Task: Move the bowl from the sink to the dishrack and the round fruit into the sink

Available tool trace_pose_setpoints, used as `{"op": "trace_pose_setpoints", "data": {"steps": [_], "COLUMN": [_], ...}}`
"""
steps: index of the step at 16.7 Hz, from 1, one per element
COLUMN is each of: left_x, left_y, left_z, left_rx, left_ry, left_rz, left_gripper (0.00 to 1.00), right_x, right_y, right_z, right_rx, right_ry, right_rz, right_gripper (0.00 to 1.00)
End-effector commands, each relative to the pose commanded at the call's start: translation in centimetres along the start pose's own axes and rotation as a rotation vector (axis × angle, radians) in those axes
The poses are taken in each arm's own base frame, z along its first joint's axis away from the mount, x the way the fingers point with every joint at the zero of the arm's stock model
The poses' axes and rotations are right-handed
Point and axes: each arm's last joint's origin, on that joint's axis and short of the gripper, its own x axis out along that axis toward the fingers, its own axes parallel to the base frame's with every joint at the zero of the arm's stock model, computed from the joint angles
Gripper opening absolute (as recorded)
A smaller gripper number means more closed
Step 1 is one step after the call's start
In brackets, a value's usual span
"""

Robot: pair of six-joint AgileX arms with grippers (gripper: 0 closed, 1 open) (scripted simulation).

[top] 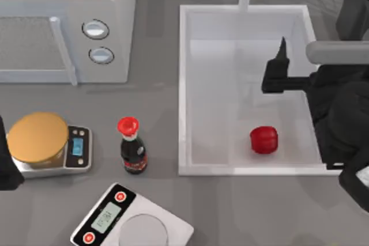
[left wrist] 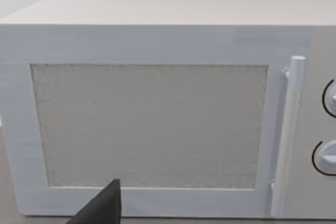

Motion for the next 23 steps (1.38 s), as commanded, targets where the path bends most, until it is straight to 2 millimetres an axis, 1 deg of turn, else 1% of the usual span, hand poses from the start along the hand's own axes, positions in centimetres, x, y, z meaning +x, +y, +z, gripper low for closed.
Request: {"op": "trace_pose_setpoints", "data": {"steps": [2, 5, 6, 8, 10, 12, 15, 19, 23], "left_x": [0.0, 0.0, 0.0, 0.0, 0.0, 0.0, 0.0, 0.0, 0.0], "left_y": [0.0, 0.0, 0.0, 0.0, 0.0, 0.0, 0.0, 0.0, 0.0], "left_z": [0.0, 0.0, 0.0, 0.0, 0.0, 0.0, 0.0, 0.0, 0.0], "left_rx": [0.000, 0.000, 0.000, 0.000, 0.000, 0.000, 0.000, 0.000, 0.000], "left_ry": [0.000, 0.000, 0.000, 0.000, 0.000, 0.000, 0.000, 0.000, 0.000], "left_rz": [0.000, 0.000, 0.000, 0.000, 0.000, 0.000, 0.000, 0.000, 0.000], "left_gripper": [1.00, 1.00, 1.00, 1.00, 1.00, 1.00, 1.00, 1.00, 1.00], "right_x": [-1.1, -4.2, -5.5, -8.3, -11.0, -13.1, -15.2, -16.3, -16.5], "right_y": [-2.2, -6.0, -7.2, -9.4, -11.1, -12.3, -13.4, -14.0, -14.1], "right_z": [2.7, 5.9, 6.6, 7.3, 7.1, 6.4, 4.8, 3.1, 2.7], "right_rx": [-0.002, -0.007, -0.009, -0.013, -0.014, -0.014, -0.011, -0.004, -0.003], "right_ry": [-0.003, -0.010, -0.012, -0.017, -0.024, -0.029, -0.021, -0.002, 0.004], "right_rz": [0.000, -0.001, -0.001, -0.002, -0.002, -0.002, 0.000, 0.003, 0.004], "right_gripper": [1.00, 1.00, 1.00, 1.00, 1.00, 1.00, 1.00, 1.00, 1.00]}}
